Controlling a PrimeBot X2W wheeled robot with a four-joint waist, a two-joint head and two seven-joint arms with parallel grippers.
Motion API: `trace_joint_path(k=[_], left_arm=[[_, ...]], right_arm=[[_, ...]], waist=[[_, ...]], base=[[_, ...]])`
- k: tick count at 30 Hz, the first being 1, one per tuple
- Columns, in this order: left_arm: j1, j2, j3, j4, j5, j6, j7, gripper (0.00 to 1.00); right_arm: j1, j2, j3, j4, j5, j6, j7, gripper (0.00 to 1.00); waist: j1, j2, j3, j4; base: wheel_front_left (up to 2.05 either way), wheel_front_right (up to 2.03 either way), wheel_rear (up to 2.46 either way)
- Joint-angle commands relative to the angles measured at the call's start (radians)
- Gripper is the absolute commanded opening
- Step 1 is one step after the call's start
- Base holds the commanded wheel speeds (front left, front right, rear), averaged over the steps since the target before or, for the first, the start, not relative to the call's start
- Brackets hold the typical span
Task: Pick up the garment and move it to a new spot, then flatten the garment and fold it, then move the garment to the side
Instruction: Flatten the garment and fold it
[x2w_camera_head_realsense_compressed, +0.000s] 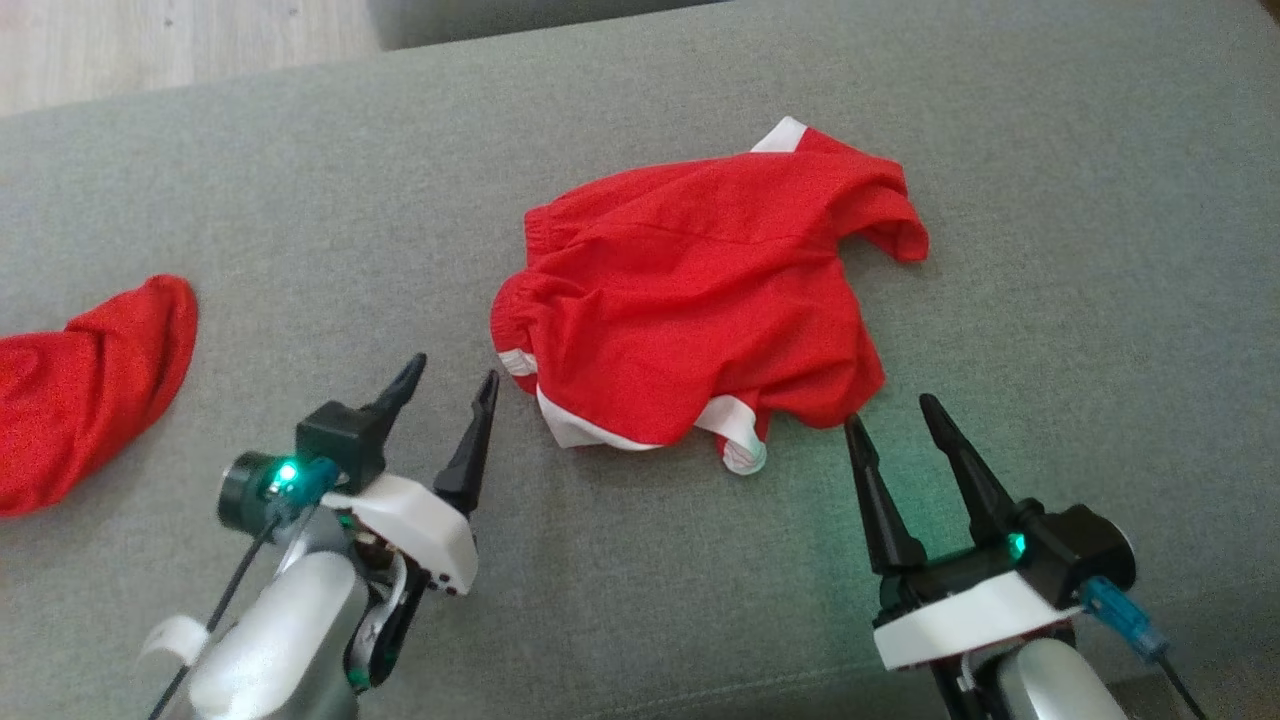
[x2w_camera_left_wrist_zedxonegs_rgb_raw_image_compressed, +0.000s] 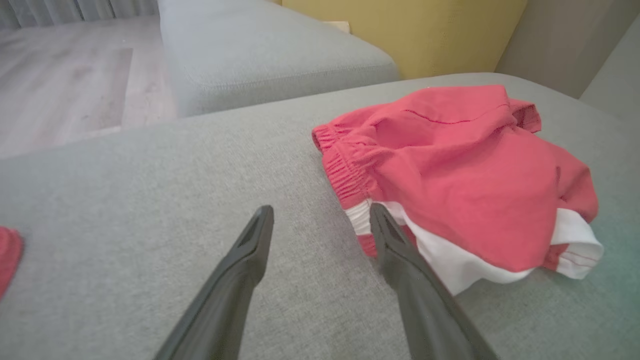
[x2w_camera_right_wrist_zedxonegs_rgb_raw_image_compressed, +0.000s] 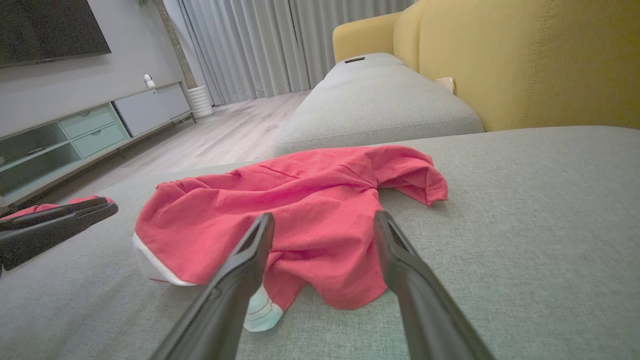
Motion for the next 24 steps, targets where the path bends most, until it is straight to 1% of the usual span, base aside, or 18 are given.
trace_joint_path(k=[1,5,9,10,14,17,20,24], left_arm=[[-0.057,-0.002,0.049,0.022,-0.010,-0.026,-0.011,1.00],[-0.087,-0.072,0.101,0.115,-0.080,-0.122,-0.011,1.00],[-0.118,-0.105,0.131,0.183,-0.075,-0.180,-0.011,1.00],[-0.118,-0.105,0.131,0.183,-0.075,-0.180,-0.011,1.00],[-0.132,-0.131,0.151,0.215,-0.058,-0.217,-0.011,1.00],[-0.139,-0.145,0.147,0.240,-0.048,-0.235,-0.011,1.00],[-0.144,-0.159,0.128,0.253,-0.048,-0.247,-0.011,1.00],[-0.146,-0.160,0.114,0.247,-0.049,-0.250,-0.011,1.00]], right_arm=[[-0.044,-0.002,0.023,-0.030,-0.012,0.007,-0.004,1.00],[-0.054,-0.002,0.022,-0.028,-0.021,0.007,-0.004,1.00],[-0.058,-0.002,0.014,-0.028,-0.031,0.007,-0.004,1.00],[-0.058,-0.002,0.014,-0.028,-0.031,0.007,-0.004,1.00],[-0.054,-0.002,0.004,-0.028,-0.041,0.007,-0.004,1.00],[-0.051,-0.002,0.001,-0.027,-0.048,0.007,-0.004,1.00],[-0.048,-0.002,-0.001,-0.029,-0.051,0.007,-0.004,1.00],[-0.044,-0.002,-0.002,-0.028,-0.051,0.007,-0.004,1.00]], waist=[[0.0000,0.0000,0.012,-0.003],[0.0000,0.0000,0.032,-0.012],[0.0000,0.0000,0.046,-0.020],[0.0000,0.0000,0.046,-0.020],[0.0000,0.0000,0.052,-0.022],[0.0000,0.0000,0.055,-0.020],[0.0000,0.0000,0.057,-0.018],[0.0000,0.0000,0.058,-0.015]], base=[[0.00,0.00,0.00],[0.00,0.00,0.00],[0.00,0.00,0.00],[0.00,0.00,0.00],[0.00,0.00,0.00],[0.00,0.00,0.00],[0.00,0.00,0.00],[0.00,0.00,0.00]])
